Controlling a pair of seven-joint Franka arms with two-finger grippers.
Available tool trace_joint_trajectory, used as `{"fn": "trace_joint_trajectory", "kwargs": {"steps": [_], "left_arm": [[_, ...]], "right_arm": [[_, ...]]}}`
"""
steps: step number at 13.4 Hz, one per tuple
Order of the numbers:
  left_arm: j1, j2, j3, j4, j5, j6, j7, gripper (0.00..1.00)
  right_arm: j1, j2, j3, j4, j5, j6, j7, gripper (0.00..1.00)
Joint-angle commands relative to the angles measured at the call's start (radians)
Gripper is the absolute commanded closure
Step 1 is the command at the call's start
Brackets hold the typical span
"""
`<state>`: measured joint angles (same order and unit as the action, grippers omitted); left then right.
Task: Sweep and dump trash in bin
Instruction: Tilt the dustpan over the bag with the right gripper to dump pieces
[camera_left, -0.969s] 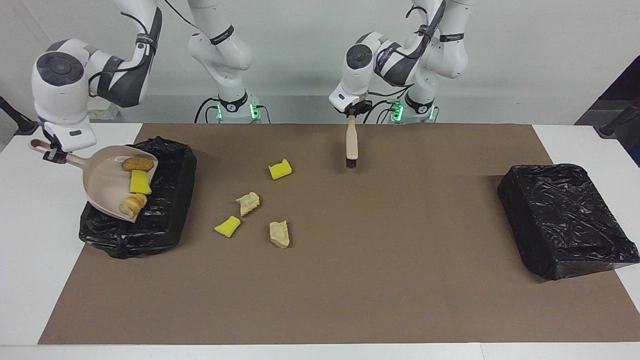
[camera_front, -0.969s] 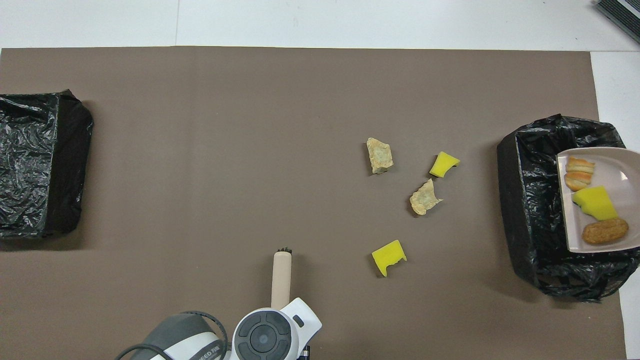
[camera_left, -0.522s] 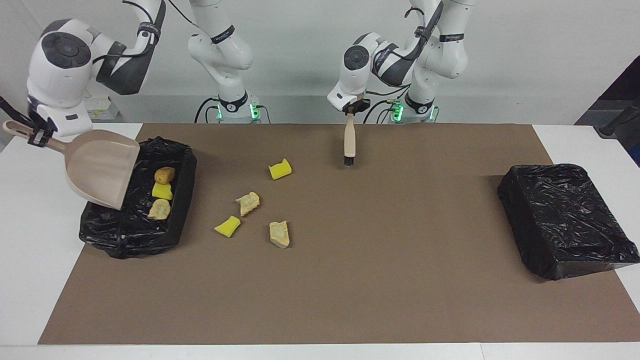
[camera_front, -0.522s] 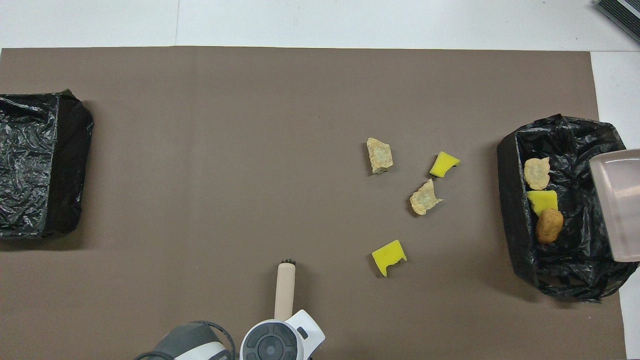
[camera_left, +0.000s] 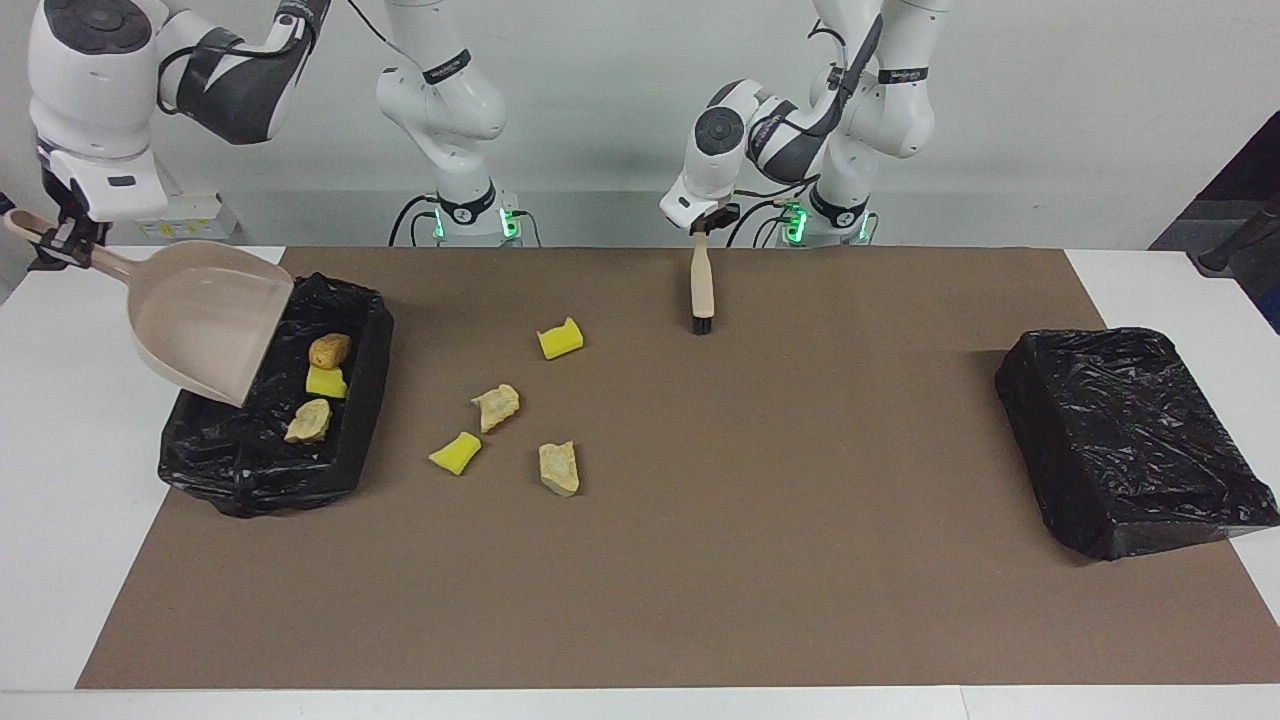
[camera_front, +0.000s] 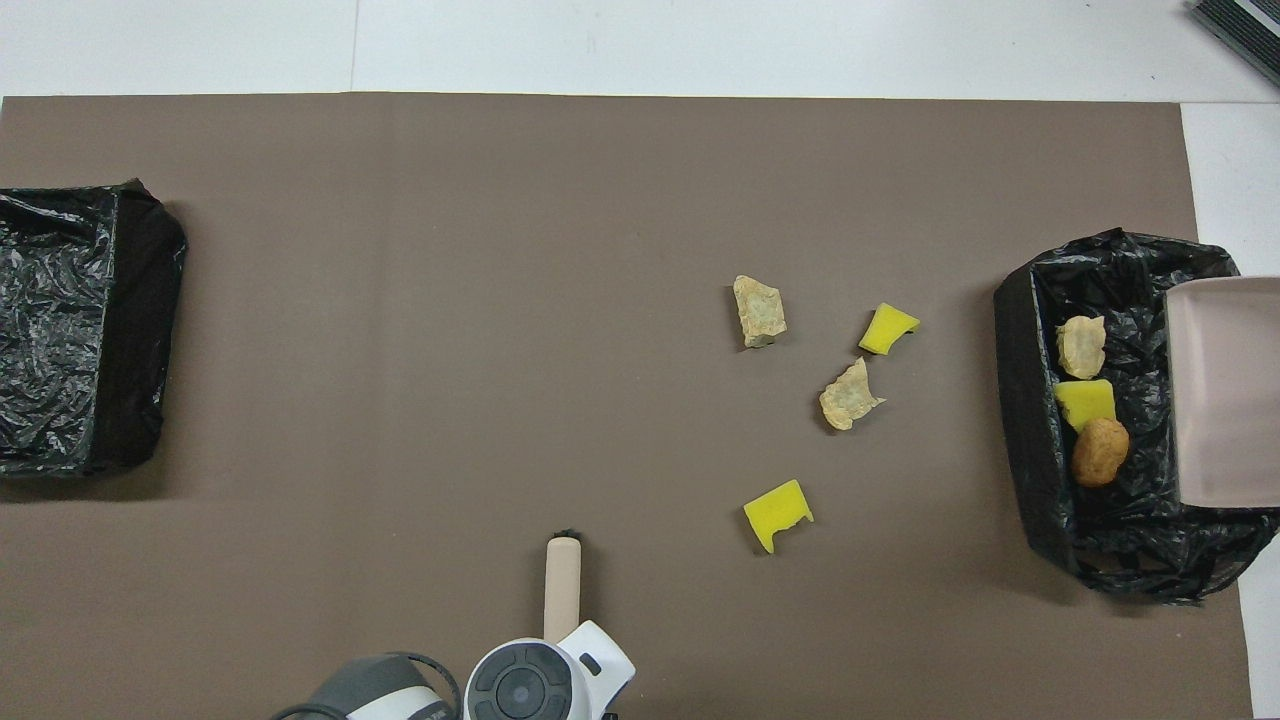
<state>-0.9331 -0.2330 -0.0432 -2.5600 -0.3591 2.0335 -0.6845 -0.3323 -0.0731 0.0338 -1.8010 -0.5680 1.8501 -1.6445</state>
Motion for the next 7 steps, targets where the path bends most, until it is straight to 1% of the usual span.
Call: {"fn": "trace_joint_trajectory", "kwargs": {"steps": [1, 3, 5, 7], "left_arm": [[0.030, 0.004, 0.005, 0.006, -0.020, 0.005, -0.001, 0.00], [0.104, 0.007, 0.006, 0.055, -0.002, -0.016, -0.004, 0.00], [0.148, 0.004, 0.009, 0.139, 0.153, -0.045, 0.002, 0.00], [0.244, 0.006, 0.009, 0.240, 0.250, -0.084, 0.069, 0.00]], "right_arm": [[0.047, -0.004, 0.021, 0.000, 0.117, -0.058, 0.139, 1.00], [0.119, -0.002, 0.023, 0.000, 0.201, -0.098, 0.332, 1.00], [0.179, 0.016, 0.023, 0.000, 0.276, -0.109, 0.524, 1.00], [0.240, 0.041, 0.023, -0.001, 0.382, -0.111, 0.781, 1.00]]}}
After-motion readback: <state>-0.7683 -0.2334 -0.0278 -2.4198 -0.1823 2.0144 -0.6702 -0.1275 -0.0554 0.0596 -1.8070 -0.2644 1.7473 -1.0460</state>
